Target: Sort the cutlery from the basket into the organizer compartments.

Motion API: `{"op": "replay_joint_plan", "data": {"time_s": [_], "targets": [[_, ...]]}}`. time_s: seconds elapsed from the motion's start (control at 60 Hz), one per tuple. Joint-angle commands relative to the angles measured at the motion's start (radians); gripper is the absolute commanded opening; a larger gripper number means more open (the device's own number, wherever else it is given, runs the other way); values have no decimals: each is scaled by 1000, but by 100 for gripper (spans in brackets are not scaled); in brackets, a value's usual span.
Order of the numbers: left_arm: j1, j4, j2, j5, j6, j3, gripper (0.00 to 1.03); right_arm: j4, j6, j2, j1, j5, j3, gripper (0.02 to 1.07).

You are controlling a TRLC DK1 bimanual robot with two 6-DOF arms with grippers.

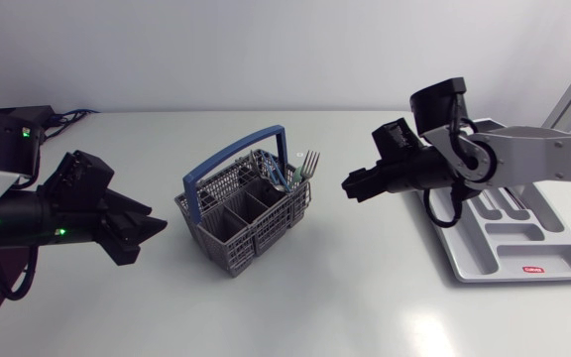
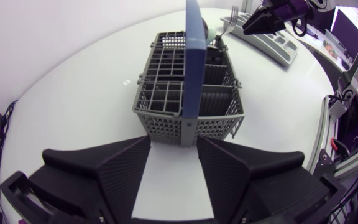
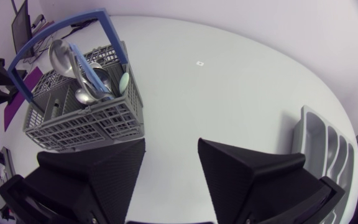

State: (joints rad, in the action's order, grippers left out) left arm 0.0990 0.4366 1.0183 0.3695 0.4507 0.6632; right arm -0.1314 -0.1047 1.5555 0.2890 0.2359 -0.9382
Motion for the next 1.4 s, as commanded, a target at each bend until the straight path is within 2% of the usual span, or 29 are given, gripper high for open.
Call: {"op": "replay_joint_plan", "data": {"time_s": [0.0, 0.017, 0.083, 0.267, 0.55, 0.683, 0.95, 1.383], "targets": [[-39, -30, 37, 9, 39, -31, 20, 4, 53, 75, -8, 20, -53, 33], [-48, -36, 48, 9, 42, -31, 17, 4, 60, 87, -8, 26, -60, 29], [-67, -61, 89, 11, 51, -34, 3, 3, 96, 132, -14, 62, -96, 27], [-38, -122, 203, 13, 51, -33, 4, -25, 172, 264, -36, 174, -214, 22], [10, -171, 356, 13, 42, 22, 4, -155, 286, 479, -28, 327, -479, 21], [16, -237, 419, 13, 14, 42, 4, -182, 335, 546, -22, 408, -553, 21], [31, -268, 531, 16, -14, 127, 4, -201, 335, 526, -5, 499, -519, 21], [50, -289, 680, 22, -66, 297, 4, -171, 283, 304, 7, 525, -218, 21]]}}
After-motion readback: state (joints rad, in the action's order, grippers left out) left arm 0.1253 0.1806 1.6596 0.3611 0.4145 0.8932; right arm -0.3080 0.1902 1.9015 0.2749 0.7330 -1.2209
